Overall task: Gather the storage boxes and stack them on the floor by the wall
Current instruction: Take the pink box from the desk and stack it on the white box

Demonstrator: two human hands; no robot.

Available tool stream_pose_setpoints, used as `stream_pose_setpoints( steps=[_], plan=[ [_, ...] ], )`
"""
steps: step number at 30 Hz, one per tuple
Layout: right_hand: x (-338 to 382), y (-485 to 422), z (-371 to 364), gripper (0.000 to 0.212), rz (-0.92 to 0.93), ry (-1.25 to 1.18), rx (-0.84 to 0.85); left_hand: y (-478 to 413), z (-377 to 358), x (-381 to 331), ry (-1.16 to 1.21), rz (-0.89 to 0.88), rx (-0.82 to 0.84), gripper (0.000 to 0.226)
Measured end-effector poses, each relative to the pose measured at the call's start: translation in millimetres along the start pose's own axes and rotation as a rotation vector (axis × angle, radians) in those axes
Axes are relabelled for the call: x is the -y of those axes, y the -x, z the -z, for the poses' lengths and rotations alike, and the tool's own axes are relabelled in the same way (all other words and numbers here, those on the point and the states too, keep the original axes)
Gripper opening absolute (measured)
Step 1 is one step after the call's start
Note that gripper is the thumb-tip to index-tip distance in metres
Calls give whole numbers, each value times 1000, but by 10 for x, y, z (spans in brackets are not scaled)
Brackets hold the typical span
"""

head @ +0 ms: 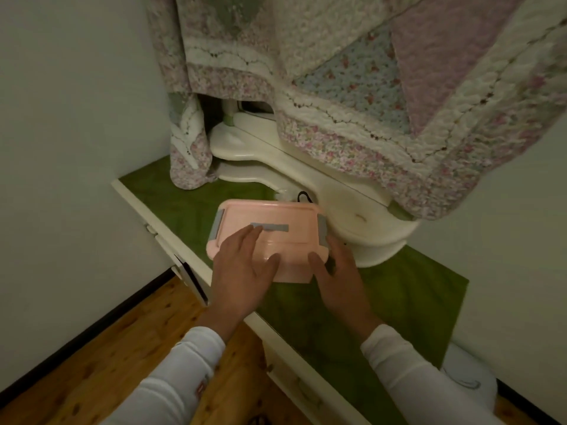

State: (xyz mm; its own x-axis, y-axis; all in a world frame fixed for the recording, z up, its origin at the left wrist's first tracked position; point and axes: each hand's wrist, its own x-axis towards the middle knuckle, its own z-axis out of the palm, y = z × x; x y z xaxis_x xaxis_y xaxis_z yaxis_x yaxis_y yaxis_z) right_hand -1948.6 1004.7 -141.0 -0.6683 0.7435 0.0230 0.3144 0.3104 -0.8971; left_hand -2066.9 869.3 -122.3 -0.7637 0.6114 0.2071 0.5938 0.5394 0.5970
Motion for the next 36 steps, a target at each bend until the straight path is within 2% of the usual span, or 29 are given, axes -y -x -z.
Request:
stream_pose_setpoints(
  steps=[4,7,10,14,20,26,32,36],
  plan=[
    [14,-209,-198,58,33,26,-116,-275,41,328,-72,0,-26,73],
    [-57,-398,-305,69,-68,107,-159,-492,29,540,-110,59,-10,84],
    [-152,-503,-325,70,-108,169,-177,-635,-36,685,-153,101,13,91],
    [-256,-742,-350,69,-148,233,-159,-825,-117,855,-185,180,66,95],
    [-304,-1015,-394,71,-289,167,-144,-1088,-189,941,16,368,165,96],
    [-337,-1164,-446,70,-319,191,-102,-1291,-290,1021,94,494,241,99],
    [-310,-1200,-522,90,-403,238,-56,-1330,-345,1083,115,518,241,103],
    [-332,-1187,-537,90,-387,269,-74,-1321,-368,1089,75,509,218,101]
  ],
)
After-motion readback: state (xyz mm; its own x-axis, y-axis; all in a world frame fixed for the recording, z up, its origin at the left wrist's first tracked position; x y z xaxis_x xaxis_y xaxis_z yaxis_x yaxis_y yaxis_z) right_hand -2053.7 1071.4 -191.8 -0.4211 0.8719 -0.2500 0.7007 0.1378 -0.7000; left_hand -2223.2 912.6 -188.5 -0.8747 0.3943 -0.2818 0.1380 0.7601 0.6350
